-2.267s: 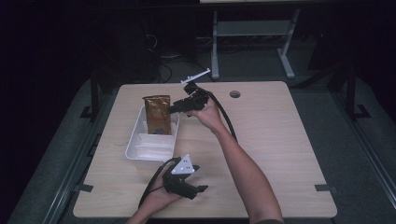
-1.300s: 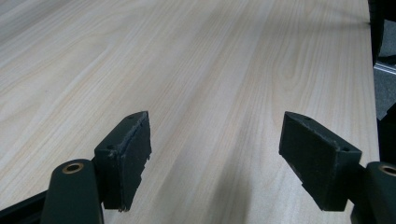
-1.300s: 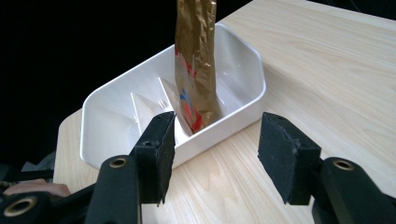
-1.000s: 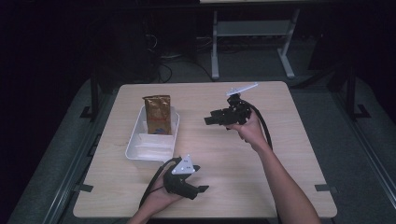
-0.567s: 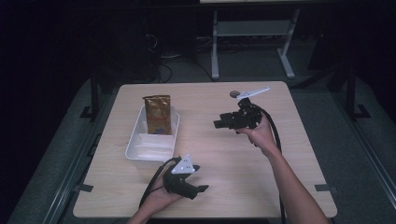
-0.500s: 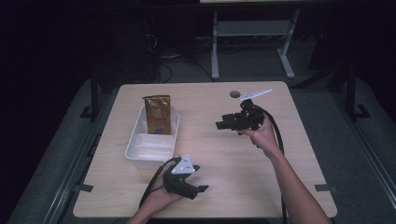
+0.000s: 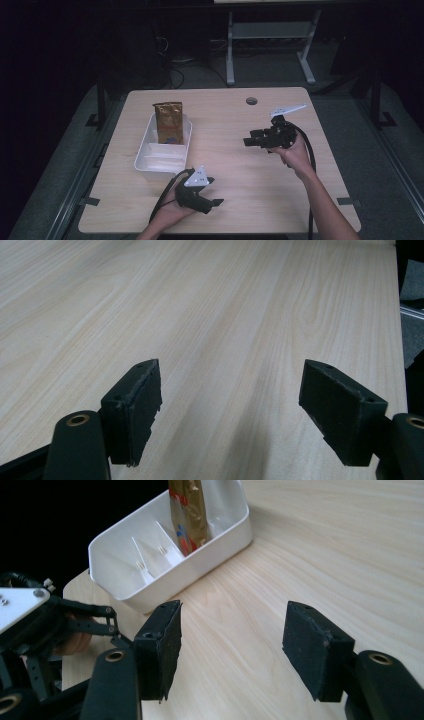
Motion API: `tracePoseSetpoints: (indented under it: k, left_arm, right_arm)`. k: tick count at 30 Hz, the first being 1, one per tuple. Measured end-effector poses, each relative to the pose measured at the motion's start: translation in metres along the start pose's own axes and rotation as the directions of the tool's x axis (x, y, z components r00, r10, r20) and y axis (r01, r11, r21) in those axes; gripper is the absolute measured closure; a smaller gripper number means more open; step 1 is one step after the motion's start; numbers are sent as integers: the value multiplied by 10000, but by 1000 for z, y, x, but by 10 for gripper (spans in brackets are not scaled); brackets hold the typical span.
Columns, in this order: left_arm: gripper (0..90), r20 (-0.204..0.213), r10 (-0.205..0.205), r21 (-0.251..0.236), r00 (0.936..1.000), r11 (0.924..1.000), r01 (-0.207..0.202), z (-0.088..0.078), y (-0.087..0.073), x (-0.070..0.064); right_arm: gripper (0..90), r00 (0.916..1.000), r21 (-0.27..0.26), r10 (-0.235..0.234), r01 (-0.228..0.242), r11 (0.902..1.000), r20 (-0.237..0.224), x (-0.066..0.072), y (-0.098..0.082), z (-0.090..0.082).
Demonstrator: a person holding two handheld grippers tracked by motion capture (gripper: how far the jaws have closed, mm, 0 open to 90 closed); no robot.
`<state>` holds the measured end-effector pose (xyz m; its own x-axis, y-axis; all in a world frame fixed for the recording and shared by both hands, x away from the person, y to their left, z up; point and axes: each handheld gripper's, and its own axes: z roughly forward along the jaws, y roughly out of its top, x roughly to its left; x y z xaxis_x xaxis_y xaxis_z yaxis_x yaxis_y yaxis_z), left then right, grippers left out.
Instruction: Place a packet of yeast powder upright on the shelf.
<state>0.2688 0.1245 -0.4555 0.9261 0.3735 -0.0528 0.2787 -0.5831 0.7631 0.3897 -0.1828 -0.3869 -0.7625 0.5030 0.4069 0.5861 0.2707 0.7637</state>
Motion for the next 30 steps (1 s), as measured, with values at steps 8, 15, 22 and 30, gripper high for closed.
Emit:
tracePoseSetpoints:
  k: [8,15,22,30]
  left_arm:
    - [246,-28,-5,-2,10000,10000,5,-1,0,1]
    - [246,7,9,13,10000,10000,-9,0,0,1]
    - [246,-9,4,15,10000,10000,-4,0,0,1]
    - [246,-7,-7,10,10000,10000,7,0,0,1]
  right_arm:
    - [397,9998,-64,200,-200,9998,86,-3,-18,-14]
    - [395,9995,-23,272,-272,9996,144,-3,-29,-20]
    - [390,9994,4,296,-296,9996,177,-1,-39,-26]
    - [390,9987,108,471,-473,9988,193,0,-58,-30]
